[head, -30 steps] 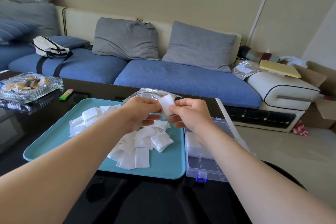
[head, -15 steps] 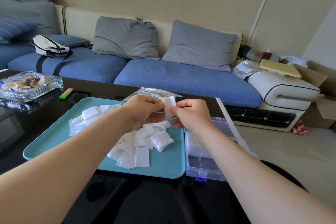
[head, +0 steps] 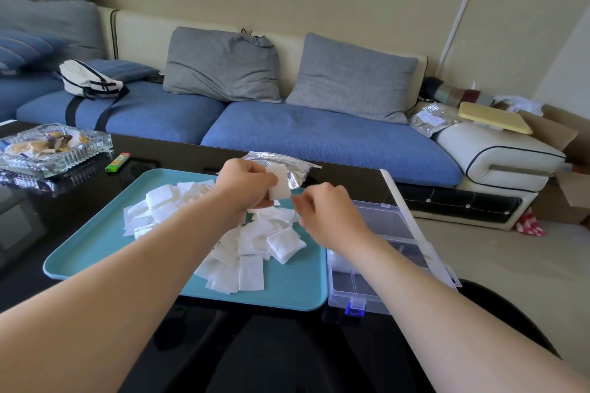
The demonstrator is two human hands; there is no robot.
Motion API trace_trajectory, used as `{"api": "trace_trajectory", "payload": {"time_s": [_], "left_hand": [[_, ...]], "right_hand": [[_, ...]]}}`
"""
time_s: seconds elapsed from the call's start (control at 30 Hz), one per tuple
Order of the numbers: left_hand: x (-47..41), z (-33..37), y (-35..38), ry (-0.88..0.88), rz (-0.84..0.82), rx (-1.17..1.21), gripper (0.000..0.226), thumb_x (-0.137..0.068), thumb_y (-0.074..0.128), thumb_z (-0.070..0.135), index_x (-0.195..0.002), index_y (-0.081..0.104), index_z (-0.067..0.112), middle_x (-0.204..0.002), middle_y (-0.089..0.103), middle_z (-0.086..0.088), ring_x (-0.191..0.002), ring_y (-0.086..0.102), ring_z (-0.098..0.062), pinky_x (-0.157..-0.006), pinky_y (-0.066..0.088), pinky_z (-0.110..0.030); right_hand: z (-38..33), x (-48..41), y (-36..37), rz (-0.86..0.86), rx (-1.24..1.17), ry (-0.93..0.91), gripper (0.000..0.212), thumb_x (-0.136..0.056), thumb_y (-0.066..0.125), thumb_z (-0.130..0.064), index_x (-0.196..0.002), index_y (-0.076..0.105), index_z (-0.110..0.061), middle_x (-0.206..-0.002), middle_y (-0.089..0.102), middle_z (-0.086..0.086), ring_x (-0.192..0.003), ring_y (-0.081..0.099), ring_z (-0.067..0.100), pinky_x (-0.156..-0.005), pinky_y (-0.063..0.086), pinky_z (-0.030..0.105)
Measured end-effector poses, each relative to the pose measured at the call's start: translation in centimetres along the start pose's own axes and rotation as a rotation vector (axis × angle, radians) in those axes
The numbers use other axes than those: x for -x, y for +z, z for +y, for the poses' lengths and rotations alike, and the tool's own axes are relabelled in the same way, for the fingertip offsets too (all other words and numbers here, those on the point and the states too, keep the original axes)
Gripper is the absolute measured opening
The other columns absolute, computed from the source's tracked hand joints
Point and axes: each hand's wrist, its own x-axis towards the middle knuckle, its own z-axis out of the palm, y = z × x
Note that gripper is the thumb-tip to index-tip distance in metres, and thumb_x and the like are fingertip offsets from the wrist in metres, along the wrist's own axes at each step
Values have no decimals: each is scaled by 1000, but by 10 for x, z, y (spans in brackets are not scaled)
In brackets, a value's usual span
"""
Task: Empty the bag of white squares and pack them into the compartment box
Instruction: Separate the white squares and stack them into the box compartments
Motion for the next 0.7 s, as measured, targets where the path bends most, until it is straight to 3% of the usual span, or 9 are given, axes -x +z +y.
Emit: {"api": "trace_trajectory", "payload": {"time_s": [0.1, 0.13, 0.17, 0.2, 0.27, 0.37, 0.5, 0.63, 0.7], "left_hand": [[1, -2, -2, 14, 25, -52, 12, -93, 72, 5, -93, 63, 13, -119, 63, -11, -98, 72, -36, -60, 64, -32], [1, -3, -3, 13, 17, -78, 14, -93, 71, 5, -92, 62, 15, -120, 62, -11, -98, 72, -37, -61, 64, -33], [2, -3, -4, 11, 9, -97, 16, -93, 71, 5, -92, 61, 17, -121, 62, -12, -98, 72, -37, -63, 65, -34], [2, -4, -4, 10, 0, -107, 18, -93, 71, 4, -91, 60, 18, -121, 62, -12, -97, 73, -37, -66, 65, -36], [2, -4, -4, 10, -16, -117, 17, -94, 71, 4, -91, 61, 17, -121, 63, -13, -94, 74, -38, -73, 66, -41], [3, -5, -3, 8, -36, -144, 14, -94, 72, 6, -100, 63, 15, -121, 63, -12, -93, 75, -39, -75, 66, -42], [1, -6, -4, 26, -38, -181, 17, -93, 75, 9, -108, 67, 11, -120, 65, -13, -93, 75, -37, -67, 66, -36], [0, -7, -4, 70, -22, -194, 11, -92, 78, 11, -100, 70, 13, -113, 70, -13, -87, 77, -33, -63, 66, -33], [1, -6, -4, 93, -29, -198, 9, -93, 77, 11, -98, 71, 14, -109, 72, -12, -86, 77, -31, -65, 66, -34]], "right_hand": [[-4, 6, 15, -220, 230, -40, 29, -89, 57, -28, -65, 57, -11, -73, 59, 14, -80, 52, 29, -60, 47, 44], [-7, 7, 18, -260, 249, -51, 28, -85, 60, -31, -67, 59, -9, -74, 60, 16, -76, 53, 29, -61, 49, 52], [-9, 7, 21, -284, 274, -67, 30, -83, 63, -34, -67, 59, -9, -73, 61, 16, -71, 53, 29, -68, 59, 41], [-11, 7, 23, -308, 302, -71, 34, -84, 67, -35, -64, 54, -11, -68, 55, 12, -66, 49, 27, -65, 55, 40], [-13, 6, 25, -310, 337, -76, 45, -85, 73, -36, -61, 39, -18, -63, 41, 3, -59, 37, 21, -64, 46, 34], [-15, 5, 28, -307, 333, -72, 47, -80, 76, -38, -62, 37, -20, -64, 36, 3, -59, 38, 25, -62, 45, 33], [-14, 3, 26, -343, 312, -103, 38, -74, 63, -30, -60, 29, -20, -63, 23, 5, -63, 28, 27, -57, 30, 30], [-6, 3, 26, -346, 330, -76, 33, -83, 66, -20, -64, 39, -17, -67, 34, 7, -68, 36, 31, -56, 32, 30], [-7, 3, 23, -323, 348, -63, 5, -86, 63, -11, -91, 62, -12, -90, 54, 11, -82, 53, 37, -65, 50, 35]]}}
